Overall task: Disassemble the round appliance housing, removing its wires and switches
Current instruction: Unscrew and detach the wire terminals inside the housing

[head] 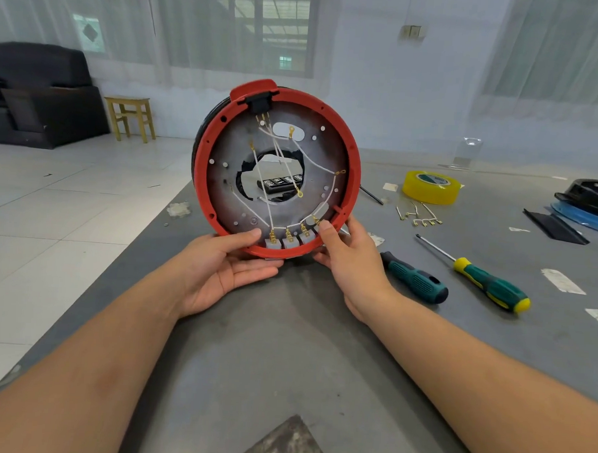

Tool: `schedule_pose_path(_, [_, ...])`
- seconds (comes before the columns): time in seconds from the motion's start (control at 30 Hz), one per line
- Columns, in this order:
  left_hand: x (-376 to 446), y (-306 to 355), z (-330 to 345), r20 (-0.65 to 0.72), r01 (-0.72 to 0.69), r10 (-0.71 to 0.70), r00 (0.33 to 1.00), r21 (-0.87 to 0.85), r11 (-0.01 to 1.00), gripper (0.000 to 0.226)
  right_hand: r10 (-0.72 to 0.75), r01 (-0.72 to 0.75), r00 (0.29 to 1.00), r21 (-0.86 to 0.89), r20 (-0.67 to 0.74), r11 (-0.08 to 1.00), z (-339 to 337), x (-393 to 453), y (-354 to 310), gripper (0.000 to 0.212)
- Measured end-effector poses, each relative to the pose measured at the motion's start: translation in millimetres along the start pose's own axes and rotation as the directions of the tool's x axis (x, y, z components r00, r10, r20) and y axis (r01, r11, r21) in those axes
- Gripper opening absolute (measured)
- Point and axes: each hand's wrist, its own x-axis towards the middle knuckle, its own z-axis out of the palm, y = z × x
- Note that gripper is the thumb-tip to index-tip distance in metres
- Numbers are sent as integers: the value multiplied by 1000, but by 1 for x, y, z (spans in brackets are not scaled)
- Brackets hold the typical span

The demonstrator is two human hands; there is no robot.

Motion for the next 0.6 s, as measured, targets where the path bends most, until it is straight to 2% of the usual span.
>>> schedule_pose_path(0.17, [1, -2, 6, -5, -53, 54, 999, 110, 993, 36, -7, 7, 1000, 10, -5, 1000, 0, -2, 0, 18])
schedule_pose_path(0.27, [0, -3, 12, -19, -81, 85, 996, 185, 979, 38, -14, 14, 1000, 16, -11, 1000, 0, -2, -2, 19])
schedule_pose_path(0.4, [0, -3, 15, -90, -49, 74, 993, 246, 968, 45, -3, 4, 1000, 52, -9, 999, -1, -3, -4, 22])
schedule_pose_path(0.47, [-1, -2, 14, -83, -30, 51, 995, 236, 971, 43, -3, 3, 1000, 54, 3, 999, 0, -4, -4, 21])
schedule_pose_path(0.6, [-3, 1, 11, -42, -2, 7, 999, 103, 995, 45, -17, 16, 999, 28, 36, 999, 1, -5, -6, 20])
